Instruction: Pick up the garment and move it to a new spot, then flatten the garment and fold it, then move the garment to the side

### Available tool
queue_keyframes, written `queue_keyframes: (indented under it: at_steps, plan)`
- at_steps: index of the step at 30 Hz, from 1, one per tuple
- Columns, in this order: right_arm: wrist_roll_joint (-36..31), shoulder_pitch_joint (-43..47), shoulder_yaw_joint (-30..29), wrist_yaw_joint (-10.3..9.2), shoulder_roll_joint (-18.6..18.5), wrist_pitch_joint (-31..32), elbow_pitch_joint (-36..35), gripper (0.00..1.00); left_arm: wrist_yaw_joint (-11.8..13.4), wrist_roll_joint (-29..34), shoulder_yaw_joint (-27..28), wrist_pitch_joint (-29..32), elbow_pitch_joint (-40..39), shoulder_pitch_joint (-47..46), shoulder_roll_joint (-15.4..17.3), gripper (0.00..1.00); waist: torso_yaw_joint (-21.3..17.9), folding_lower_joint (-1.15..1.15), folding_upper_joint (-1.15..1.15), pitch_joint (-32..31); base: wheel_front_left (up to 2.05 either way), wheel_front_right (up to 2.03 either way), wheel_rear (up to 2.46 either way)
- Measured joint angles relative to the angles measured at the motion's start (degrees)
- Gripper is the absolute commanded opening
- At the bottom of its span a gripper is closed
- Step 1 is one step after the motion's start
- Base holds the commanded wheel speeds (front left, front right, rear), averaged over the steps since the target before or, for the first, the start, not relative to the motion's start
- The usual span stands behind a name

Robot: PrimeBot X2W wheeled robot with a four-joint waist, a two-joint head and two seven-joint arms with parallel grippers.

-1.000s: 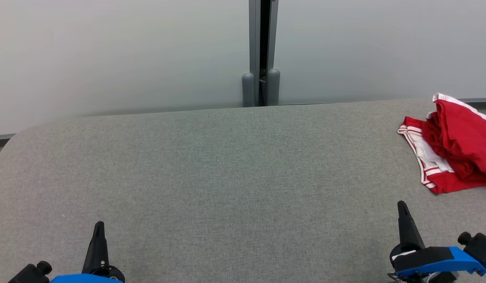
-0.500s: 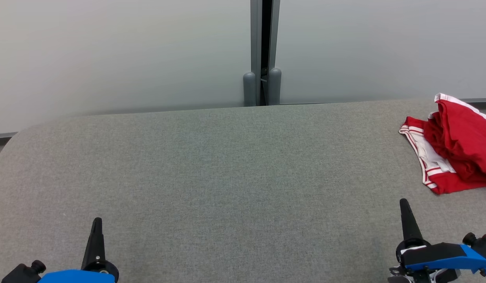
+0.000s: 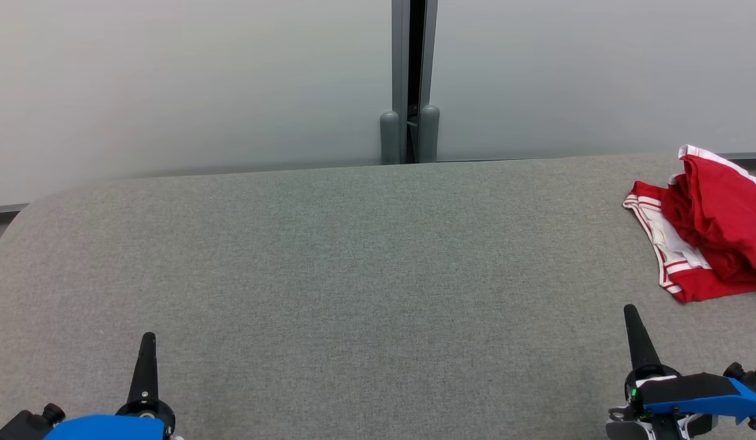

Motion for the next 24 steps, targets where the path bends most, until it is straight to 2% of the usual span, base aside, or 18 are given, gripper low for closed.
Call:
queue_keyframes:
  at_steps: [24]
  plan:
    - [12.5,-0.7,-1.1,-0.01,0.2,3.1,-0.6,0.0,-0.8,-12.3,1.0,3.3,0.2,-1.4,0.1,0.0,0.4,0.0,0.0,0.2,0.0,0.0,0.0]
